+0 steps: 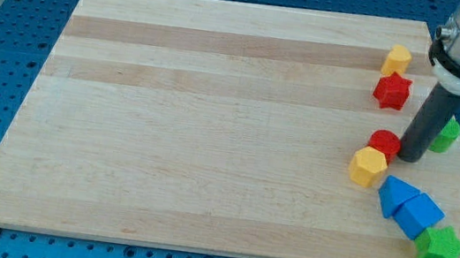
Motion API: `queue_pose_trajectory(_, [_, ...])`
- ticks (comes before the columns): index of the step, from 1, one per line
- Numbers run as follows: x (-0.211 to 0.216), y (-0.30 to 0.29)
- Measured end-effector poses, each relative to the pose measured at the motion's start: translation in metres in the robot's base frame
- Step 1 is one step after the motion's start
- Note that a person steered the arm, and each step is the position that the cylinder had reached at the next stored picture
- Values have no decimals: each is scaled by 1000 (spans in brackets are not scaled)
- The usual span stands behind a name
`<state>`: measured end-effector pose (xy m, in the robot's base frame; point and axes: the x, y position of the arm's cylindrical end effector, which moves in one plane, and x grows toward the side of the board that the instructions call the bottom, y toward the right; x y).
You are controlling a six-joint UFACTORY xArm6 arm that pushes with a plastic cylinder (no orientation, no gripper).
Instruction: Slide the green circle closer to the yellow hexagon
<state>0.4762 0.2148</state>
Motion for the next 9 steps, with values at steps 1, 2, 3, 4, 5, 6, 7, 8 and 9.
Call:
queue_pose_trajectory(1, [-43, 7])
queue_pose_trajectory(2, [-112, 14])
queue_pose_trajectory(3, [-134, 19])
queue_pose_trajectory(4, [-132, 70])
queue_pose_trajectory(5, [-97, 104])
queue_pose_trajectory(6, [-50, 103])
queue_pose_trajectory(7, [-37, 98])
queue_pose_trajectory(8, [-41, 94])
queue_pose_trajectory(9, [-61, 93])
